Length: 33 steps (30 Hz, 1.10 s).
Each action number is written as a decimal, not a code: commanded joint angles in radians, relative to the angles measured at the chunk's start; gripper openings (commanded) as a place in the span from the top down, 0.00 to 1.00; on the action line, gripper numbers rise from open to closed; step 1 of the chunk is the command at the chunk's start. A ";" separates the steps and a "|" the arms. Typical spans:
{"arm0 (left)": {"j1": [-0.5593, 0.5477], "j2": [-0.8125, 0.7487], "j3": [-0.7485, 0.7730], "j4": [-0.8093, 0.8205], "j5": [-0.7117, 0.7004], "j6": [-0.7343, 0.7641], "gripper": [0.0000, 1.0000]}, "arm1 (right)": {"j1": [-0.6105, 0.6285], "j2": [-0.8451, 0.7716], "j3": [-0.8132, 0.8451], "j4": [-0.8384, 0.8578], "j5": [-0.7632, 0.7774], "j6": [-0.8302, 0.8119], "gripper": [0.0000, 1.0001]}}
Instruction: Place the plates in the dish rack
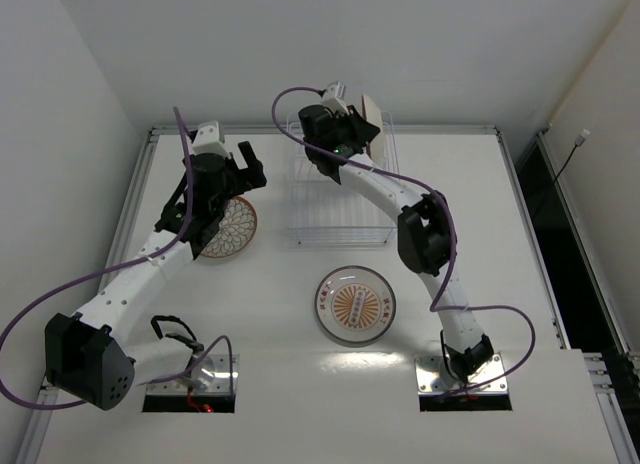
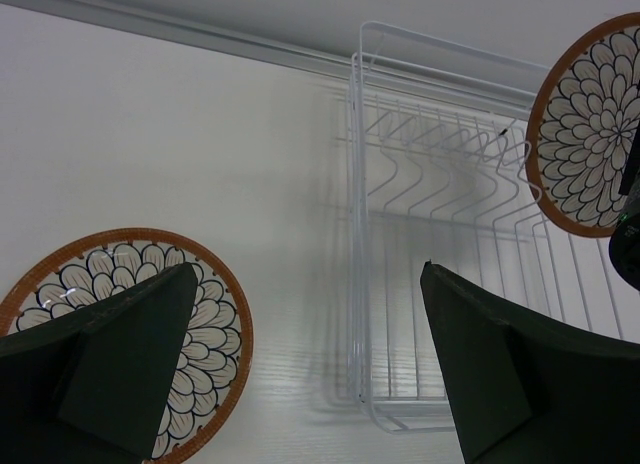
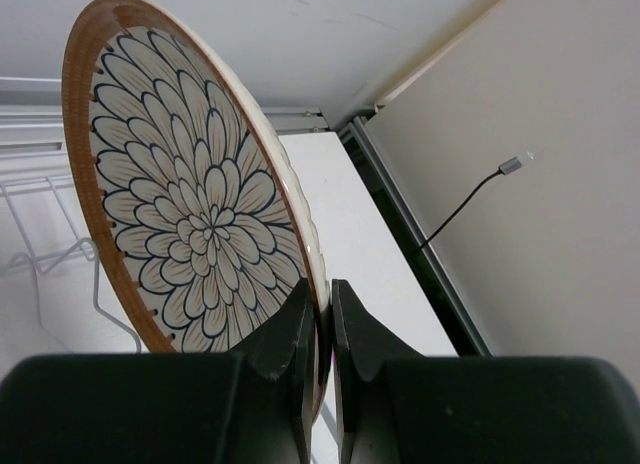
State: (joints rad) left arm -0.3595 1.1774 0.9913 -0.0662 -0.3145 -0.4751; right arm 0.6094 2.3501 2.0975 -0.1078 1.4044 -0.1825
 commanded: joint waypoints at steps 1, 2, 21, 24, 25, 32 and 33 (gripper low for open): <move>-0.007 -0.028 0.007 0.029 -0.009 0.007 0.06 | -0.011 -0.127 0.013 0.066 0.160 -0.012 1.00; -0.007 -0.028 0.007 0.029 -0.009 0.007 0.06 | -0.011 -0.127 0.001 0.075 0.160 -0.012 1.00; -0.007 -0.028 0.007 0.029 -0.009 0.007 0.06 | -0.030 -0.181 -0.051 0.097 0.160 -0.031 1.00; -0.007 -0.028 0.007 0.029 -0.009 0.007 0.06 | -0.030 -0.181 -0.091 0.106 0.160 -0.031 1.00; -0.007 -0.028 0.007 0.029 -0.009 0.007 0.06 | -0.030 -0.181 -0.100 0.115 0.160 -0.031 1.00; -0.007 -0.028 0.007 0.029 -0.009 0.007 0.06 | -0.030 -0.181 -0.136 0.126 0.160 -0.020 1.00; -0.007 -0.028 0.007 0.029 -0.009 0.007 0.06 | -0.030 -0.181 -0.136 0.126 0.160 -0.020 1.00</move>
State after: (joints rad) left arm -0.3595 1.1774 0.9913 -0.0662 -0.3145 -0.4751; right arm 0.5892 2.2692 1.9518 -0.0582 1.4082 -0.1970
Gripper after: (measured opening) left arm 0.944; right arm 0.054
